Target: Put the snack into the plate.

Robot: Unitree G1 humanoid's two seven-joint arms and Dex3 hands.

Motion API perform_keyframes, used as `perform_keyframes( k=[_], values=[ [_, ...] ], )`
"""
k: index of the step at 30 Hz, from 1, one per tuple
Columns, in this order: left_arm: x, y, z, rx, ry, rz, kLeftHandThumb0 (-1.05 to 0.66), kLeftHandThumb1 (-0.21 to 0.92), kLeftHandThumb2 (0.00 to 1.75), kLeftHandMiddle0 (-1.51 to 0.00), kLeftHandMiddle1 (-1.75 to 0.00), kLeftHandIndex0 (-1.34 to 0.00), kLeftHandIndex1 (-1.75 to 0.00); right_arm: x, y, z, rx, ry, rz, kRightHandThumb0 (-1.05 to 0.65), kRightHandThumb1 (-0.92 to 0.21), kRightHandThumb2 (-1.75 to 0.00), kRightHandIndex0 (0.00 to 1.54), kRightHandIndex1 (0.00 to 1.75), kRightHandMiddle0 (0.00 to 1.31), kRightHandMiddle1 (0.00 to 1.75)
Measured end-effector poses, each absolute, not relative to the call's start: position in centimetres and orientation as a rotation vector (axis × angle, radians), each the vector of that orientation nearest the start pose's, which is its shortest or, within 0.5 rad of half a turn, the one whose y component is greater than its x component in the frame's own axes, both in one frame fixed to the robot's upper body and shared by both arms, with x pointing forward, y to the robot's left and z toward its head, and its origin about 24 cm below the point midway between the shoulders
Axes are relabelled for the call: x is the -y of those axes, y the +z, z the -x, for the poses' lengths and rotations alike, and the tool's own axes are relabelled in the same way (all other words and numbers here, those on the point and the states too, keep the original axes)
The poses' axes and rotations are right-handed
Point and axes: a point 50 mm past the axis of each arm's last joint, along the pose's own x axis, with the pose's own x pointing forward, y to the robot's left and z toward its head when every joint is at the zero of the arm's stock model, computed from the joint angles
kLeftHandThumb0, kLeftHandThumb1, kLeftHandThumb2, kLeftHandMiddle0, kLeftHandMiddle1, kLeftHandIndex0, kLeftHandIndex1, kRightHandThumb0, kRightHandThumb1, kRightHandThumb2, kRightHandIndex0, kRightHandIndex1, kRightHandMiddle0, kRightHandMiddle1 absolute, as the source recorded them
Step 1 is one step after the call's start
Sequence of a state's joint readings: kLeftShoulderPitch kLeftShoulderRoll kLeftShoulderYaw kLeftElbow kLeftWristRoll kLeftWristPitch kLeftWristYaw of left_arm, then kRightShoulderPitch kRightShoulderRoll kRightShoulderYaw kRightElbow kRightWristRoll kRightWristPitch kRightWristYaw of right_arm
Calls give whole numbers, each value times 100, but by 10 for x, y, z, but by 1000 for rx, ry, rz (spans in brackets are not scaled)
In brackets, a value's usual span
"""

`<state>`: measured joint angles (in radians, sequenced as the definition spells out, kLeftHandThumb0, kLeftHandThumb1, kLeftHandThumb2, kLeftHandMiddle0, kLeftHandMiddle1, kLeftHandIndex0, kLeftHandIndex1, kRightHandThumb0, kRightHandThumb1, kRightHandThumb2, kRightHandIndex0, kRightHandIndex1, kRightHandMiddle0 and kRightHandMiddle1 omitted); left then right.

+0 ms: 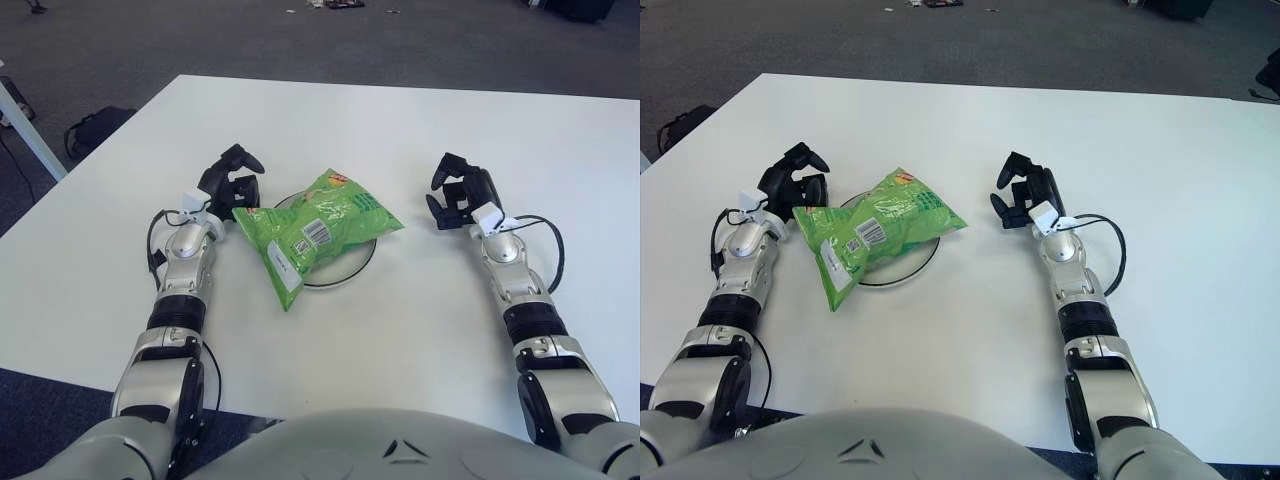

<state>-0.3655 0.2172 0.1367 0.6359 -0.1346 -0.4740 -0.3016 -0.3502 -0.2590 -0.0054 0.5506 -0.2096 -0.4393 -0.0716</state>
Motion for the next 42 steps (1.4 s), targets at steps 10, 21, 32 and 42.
perform_keyframes(
  k=[10, 21, 32, 42],
  values=[
    [-204, 50, -311, 188, -166, -84, -42, 51, 108, -107, -175, -46, -175, 196, 56, -314, 179, -3, 386, -52, -23, -143, 134, 175, 69, 175],
    [-204, 50, -310, 181, -175, -90, -42, 50, 108, -107, -175, -47, -175, 197, 54, -314, 145, -6, 362, -51, -25, -140, 135, 175, 67, 175],
    [-204, 50, -309, 180, -190, -97, -42, 51, 107, -107, -175, -46, -175, 196, 54, -314, 142, -3, 362, -50, -26, -138, 135, 175, 66, 175],
    [-203, 49, -308, 171, -206, -96, -42, 51, 107, -108, -175, -46, -175, 195, 54, -314, 142, -2, 362, -50, -26, -138, 135, 175, 66, 175]
  ],
)
